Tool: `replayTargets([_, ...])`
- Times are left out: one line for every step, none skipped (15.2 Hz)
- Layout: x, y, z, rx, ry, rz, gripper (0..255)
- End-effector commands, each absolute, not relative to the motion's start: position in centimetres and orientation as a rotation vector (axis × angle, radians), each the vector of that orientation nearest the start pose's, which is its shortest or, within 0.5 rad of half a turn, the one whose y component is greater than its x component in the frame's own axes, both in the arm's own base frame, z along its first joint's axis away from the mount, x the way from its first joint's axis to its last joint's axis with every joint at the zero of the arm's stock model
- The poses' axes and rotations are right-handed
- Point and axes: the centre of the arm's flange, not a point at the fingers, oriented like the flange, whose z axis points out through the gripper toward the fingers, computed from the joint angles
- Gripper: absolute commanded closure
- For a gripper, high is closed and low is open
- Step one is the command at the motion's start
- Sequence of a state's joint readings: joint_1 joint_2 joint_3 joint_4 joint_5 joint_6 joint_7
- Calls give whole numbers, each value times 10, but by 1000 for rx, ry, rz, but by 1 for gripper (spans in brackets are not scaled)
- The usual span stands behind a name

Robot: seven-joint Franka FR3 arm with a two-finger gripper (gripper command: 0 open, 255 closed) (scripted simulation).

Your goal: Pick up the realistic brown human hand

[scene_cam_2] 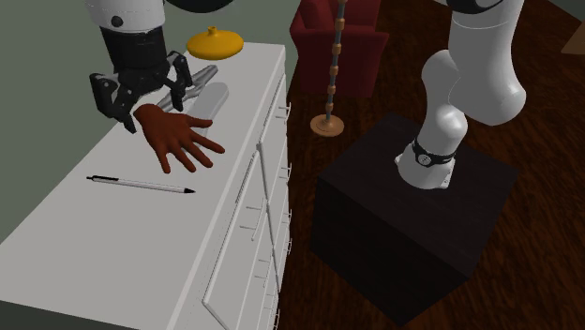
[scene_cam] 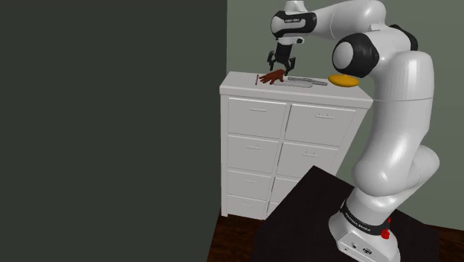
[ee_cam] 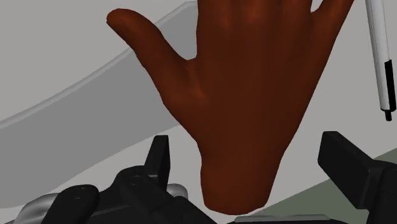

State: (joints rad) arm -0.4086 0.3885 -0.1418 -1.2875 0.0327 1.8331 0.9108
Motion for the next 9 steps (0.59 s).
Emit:
replayTargets([599,-343,531,-2334,2074,-254,0])
replayTargets([599,-343,531,-2334,2074,-254,0])
replayTargets([599,-343,531,-2334,2074,-254,0])
replayTargets([599,-343,531,-2334,2074,-254,255])
replayTargets([599,-343,532,-2334,2074,-254,255])
replayTargets([599,-343,532,-2334,2074,-254,255])
replayTargets([599,-343,532,-2334,2074,-254,255])
replayTargets([599,-343,532,-2334,2074,-254,255])
replayTargets([599,-343,532,-2334,2074,-254,255])
